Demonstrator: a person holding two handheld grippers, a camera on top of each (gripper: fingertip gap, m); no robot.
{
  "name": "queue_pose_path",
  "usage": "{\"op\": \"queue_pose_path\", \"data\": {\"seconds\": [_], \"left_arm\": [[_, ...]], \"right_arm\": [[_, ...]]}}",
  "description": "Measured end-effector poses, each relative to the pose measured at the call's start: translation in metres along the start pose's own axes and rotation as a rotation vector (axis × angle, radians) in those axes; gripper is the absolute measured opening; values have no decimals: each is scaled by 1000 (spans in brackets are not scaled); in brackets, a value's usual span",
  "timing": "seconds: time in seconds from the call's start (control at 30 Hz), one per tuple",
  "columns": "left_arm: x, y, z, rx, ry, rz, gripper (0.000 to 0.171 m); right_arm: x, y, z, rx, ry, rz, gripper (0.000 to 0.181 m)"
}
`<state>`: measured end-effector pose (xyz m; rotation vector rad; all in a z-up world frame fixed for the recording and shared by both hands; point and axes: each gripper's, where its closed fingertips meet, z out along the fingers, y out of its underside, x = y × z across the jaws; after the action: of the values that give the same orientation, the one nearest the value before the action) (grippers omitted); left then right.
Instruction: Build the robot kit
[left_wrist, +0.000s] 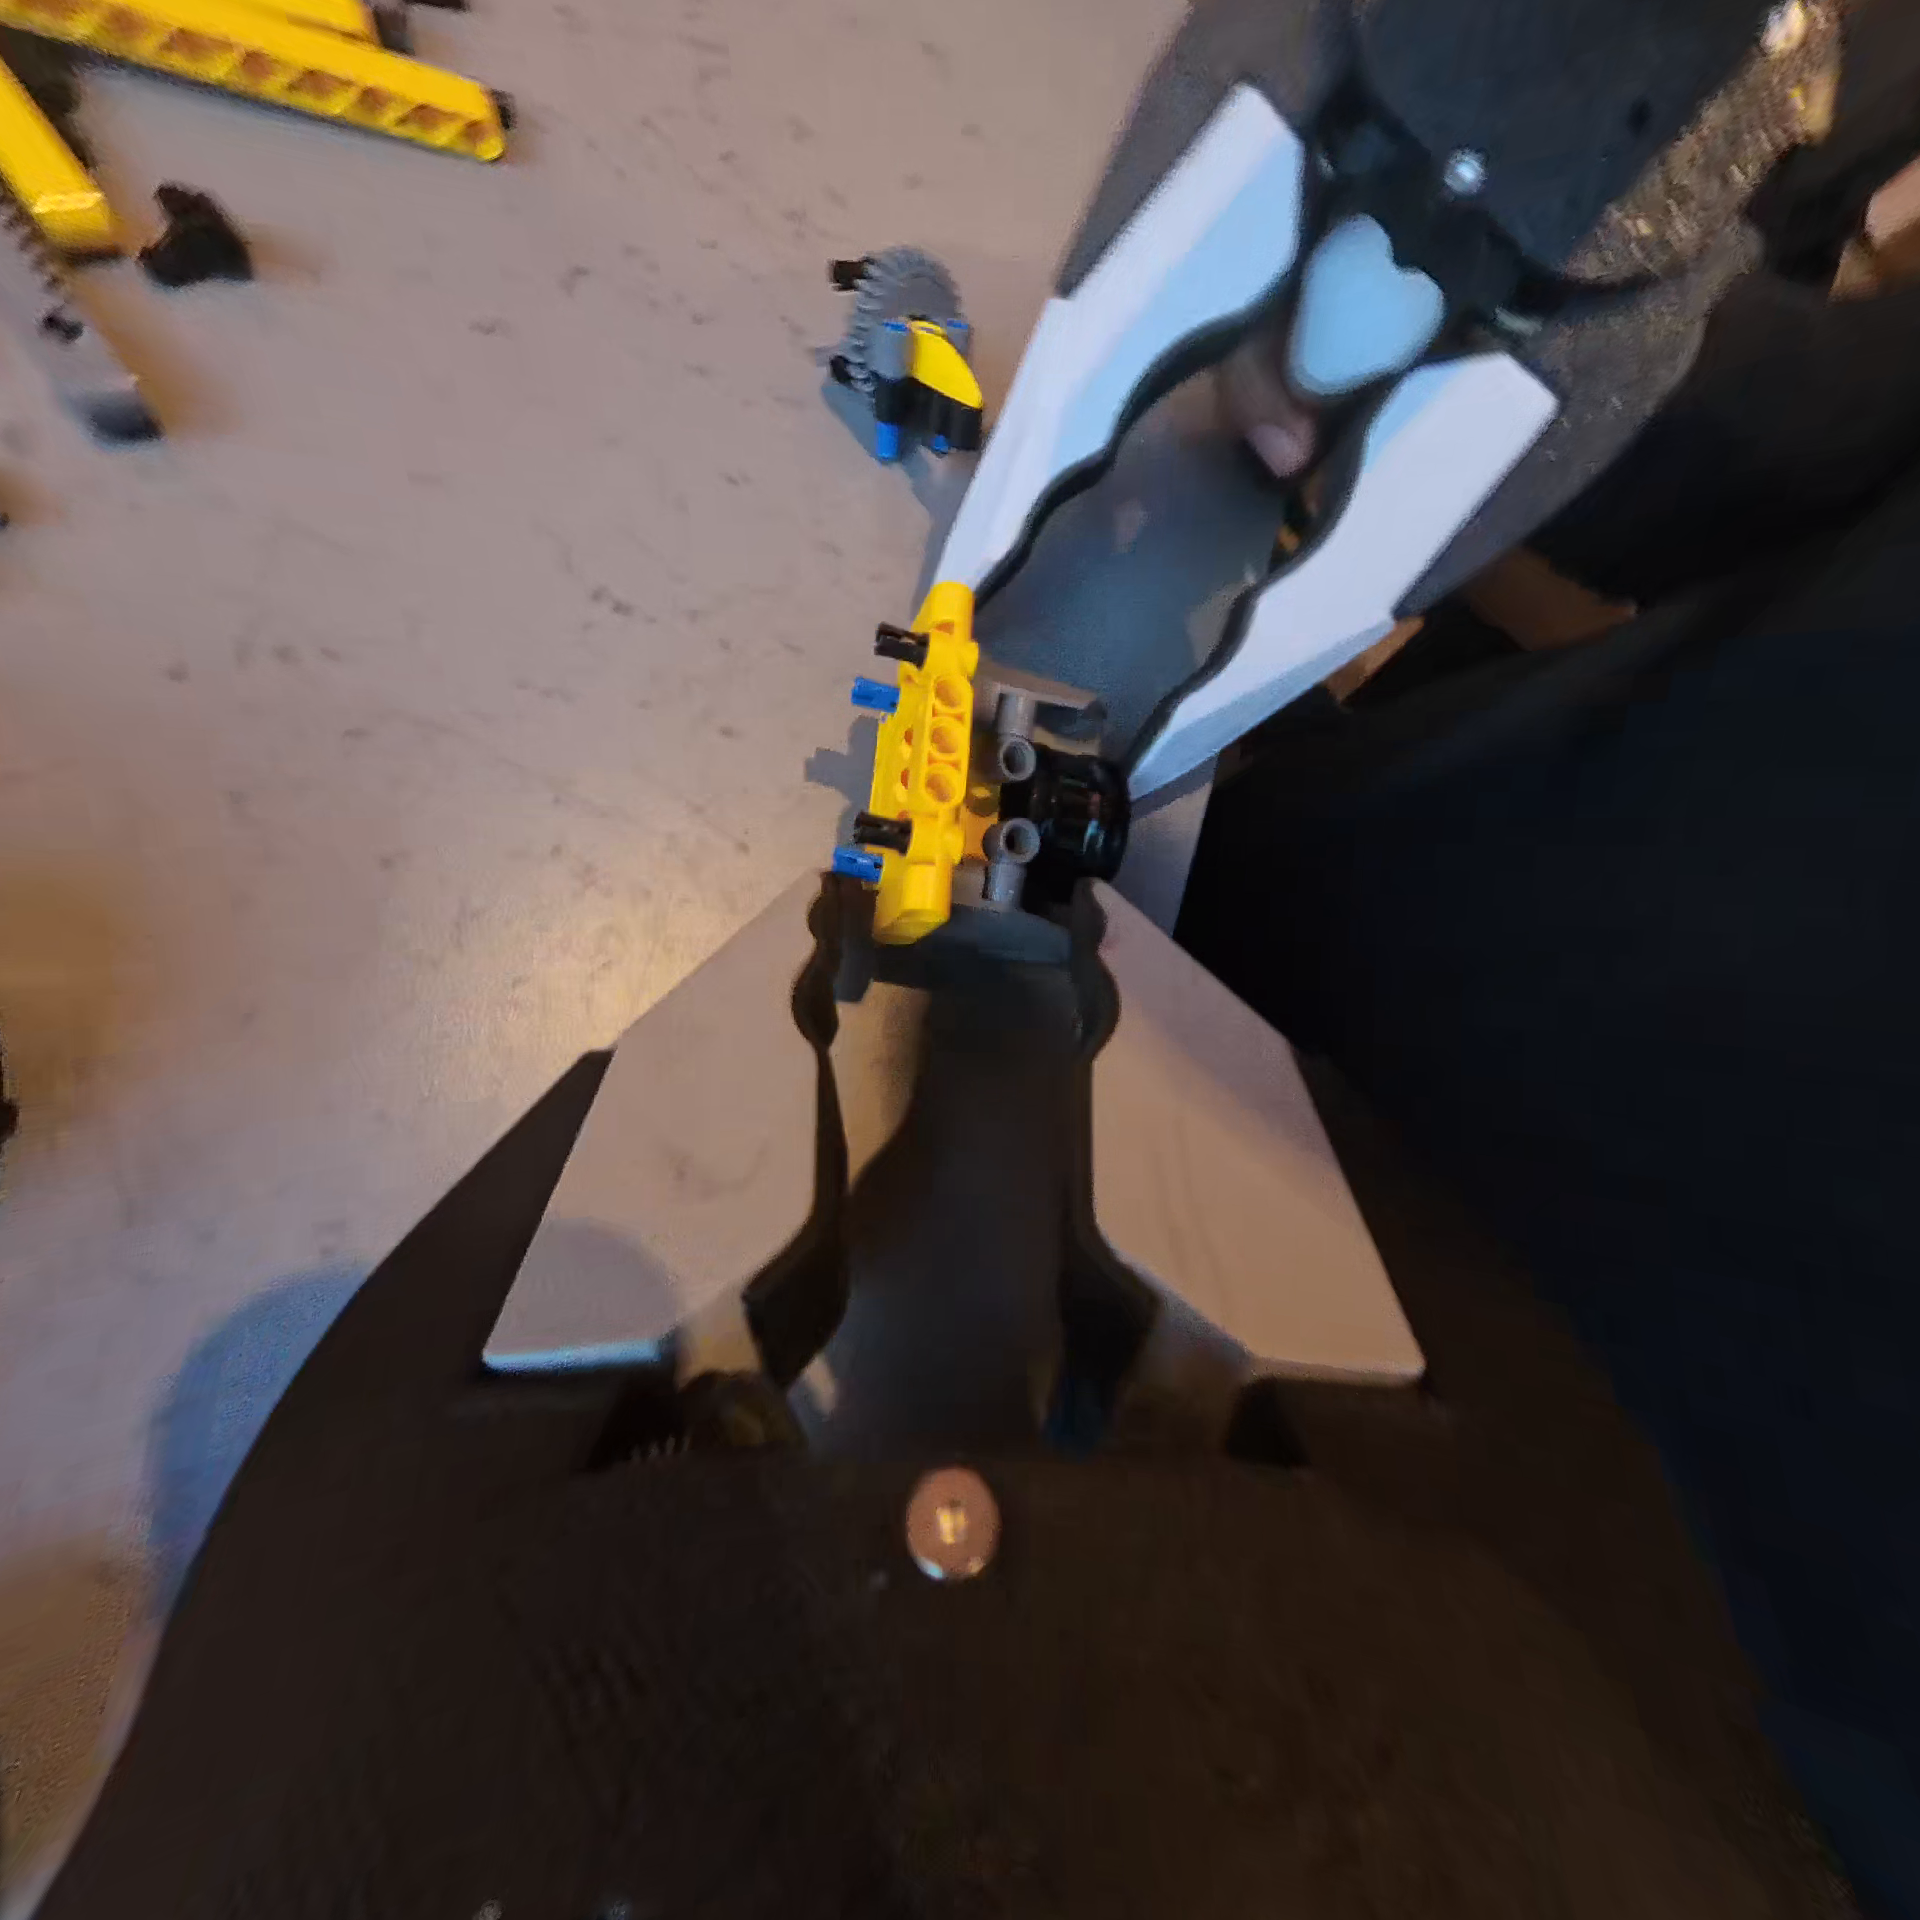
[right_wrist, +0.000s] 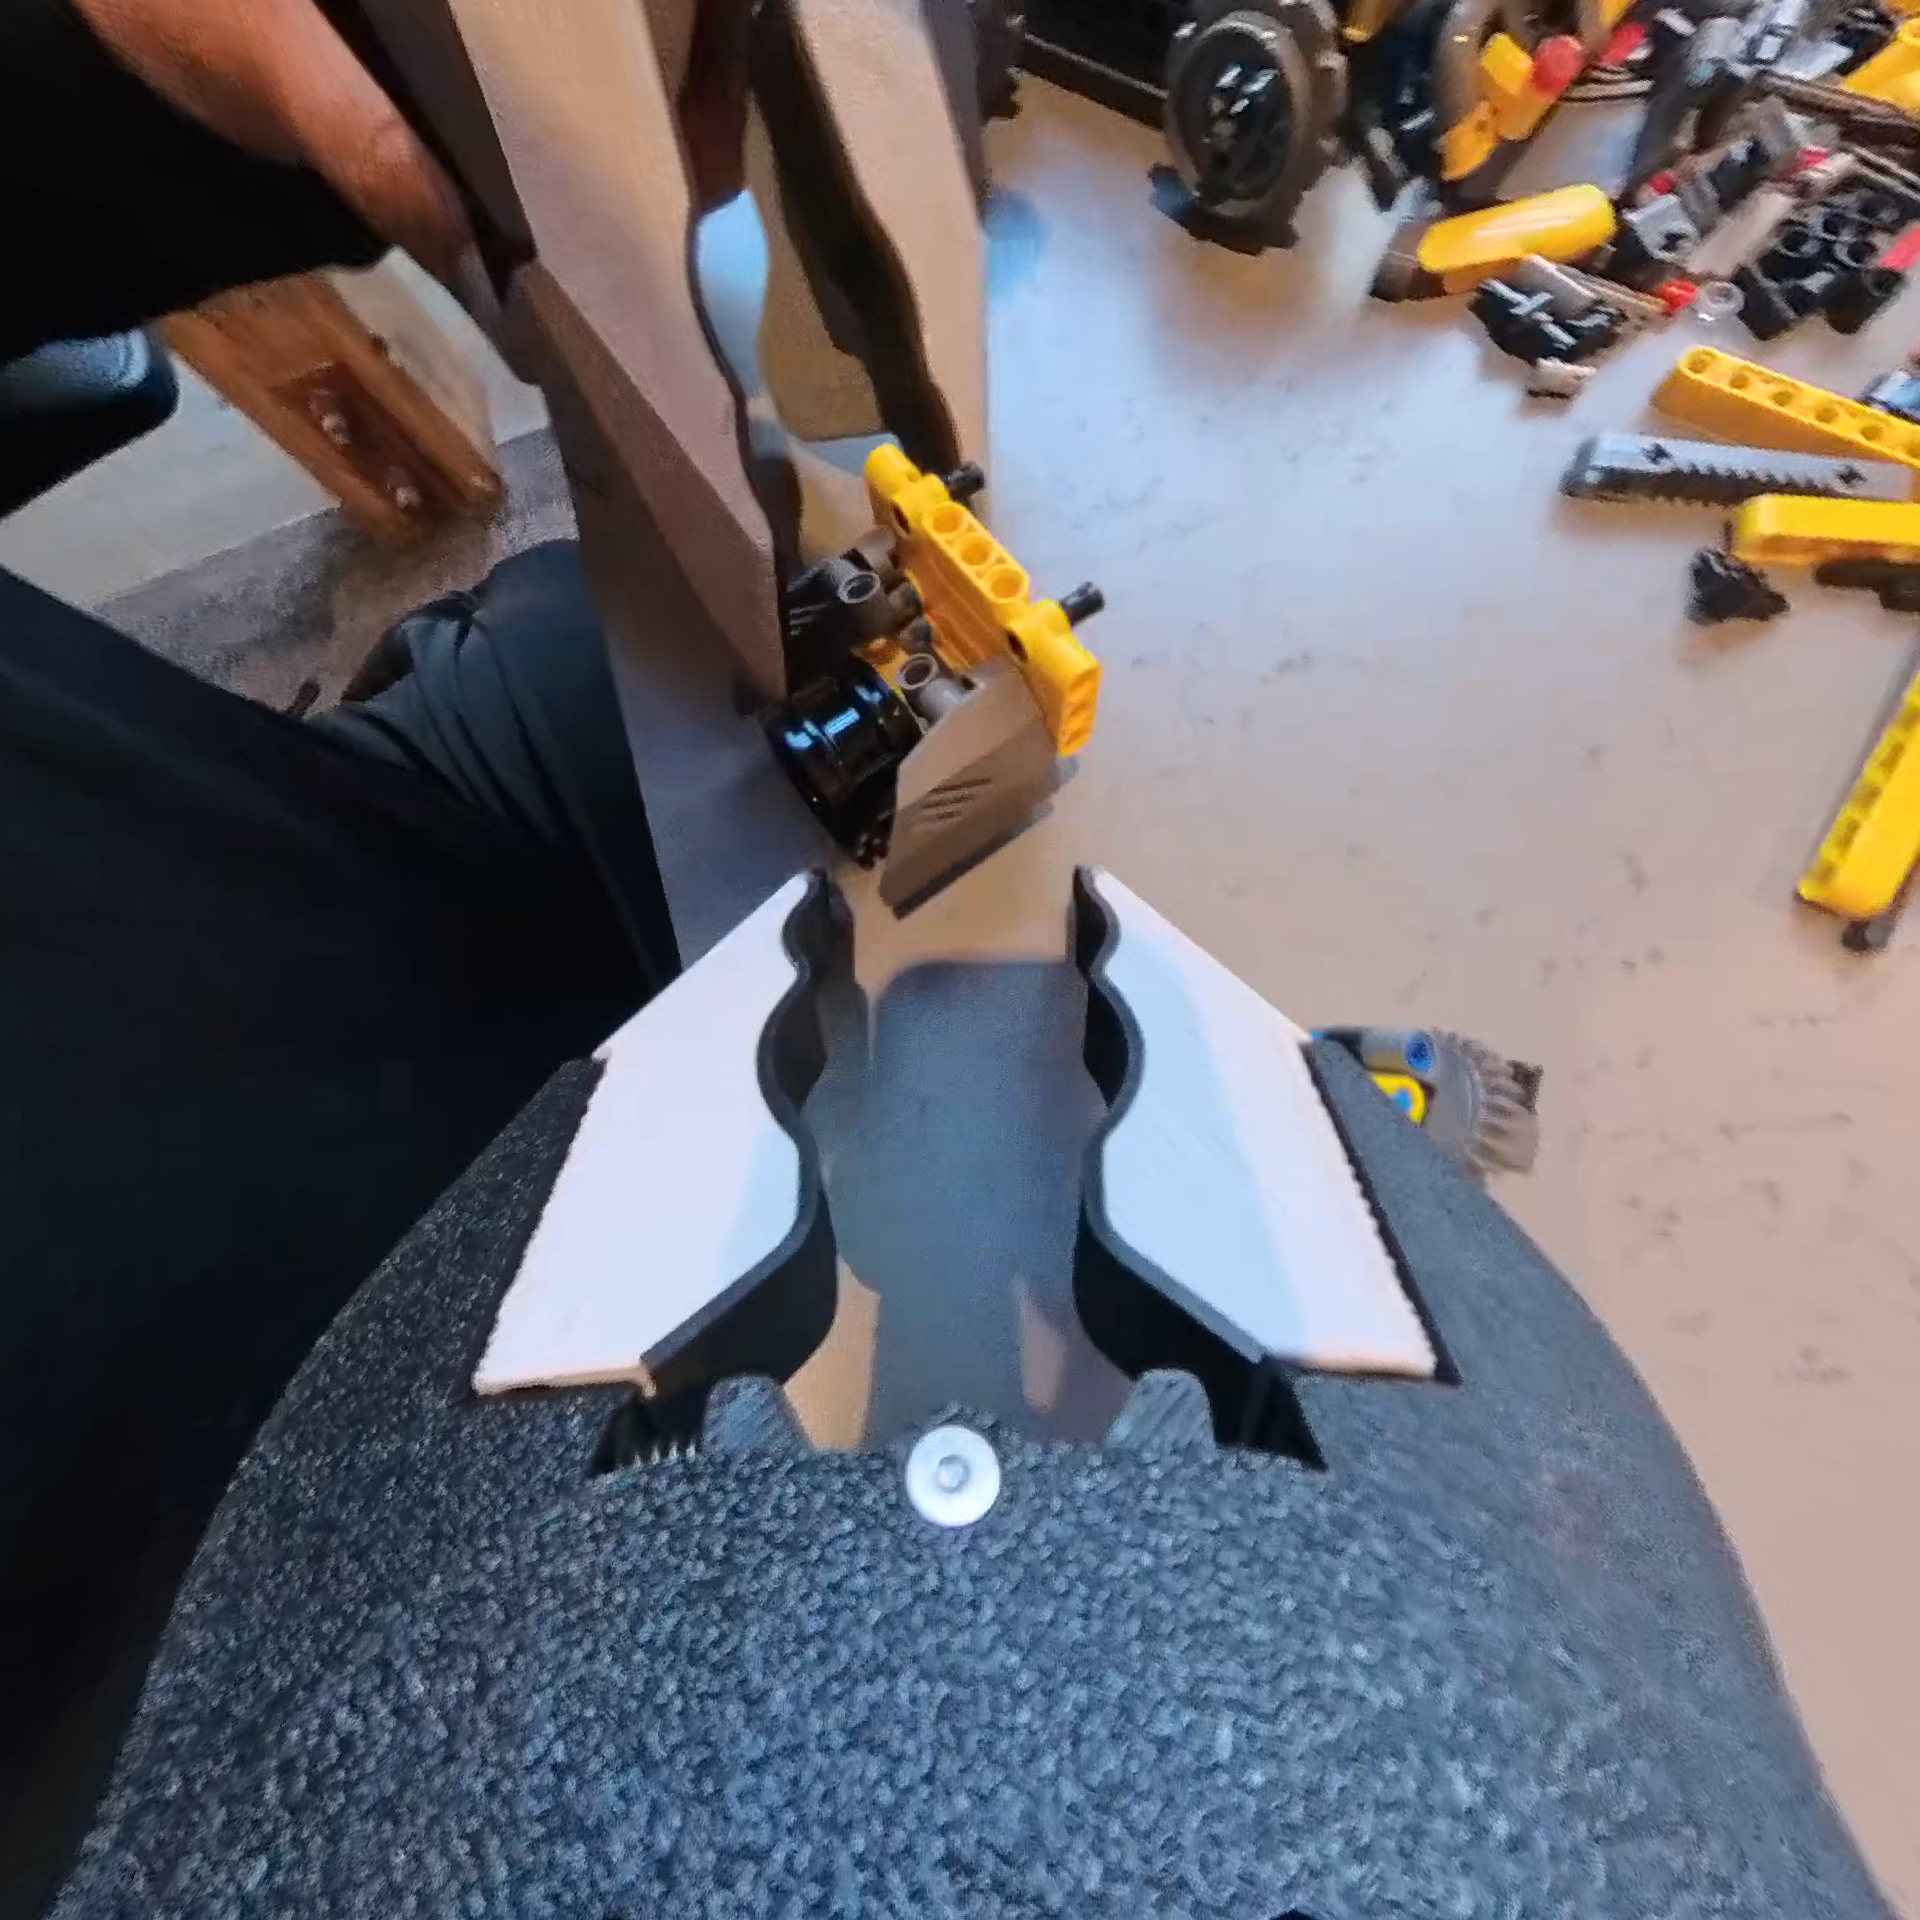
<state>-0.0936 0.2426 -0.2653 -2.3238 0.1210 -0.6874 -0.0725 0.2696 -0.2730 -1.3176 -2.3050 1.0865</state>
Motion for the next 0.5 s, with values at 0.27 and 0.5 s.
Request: {"op": "queue_pose_path", "data": {"seconds": [0.27,0.5], "left_arm": [[-3,-1,-1,53,-58,-120,36],[-2,0,-3,58,-62,-157,36]], "right_arm": [[3,-17,0,85,-35,206,42],[2,-30,-9,165,-113,301,35]]}}
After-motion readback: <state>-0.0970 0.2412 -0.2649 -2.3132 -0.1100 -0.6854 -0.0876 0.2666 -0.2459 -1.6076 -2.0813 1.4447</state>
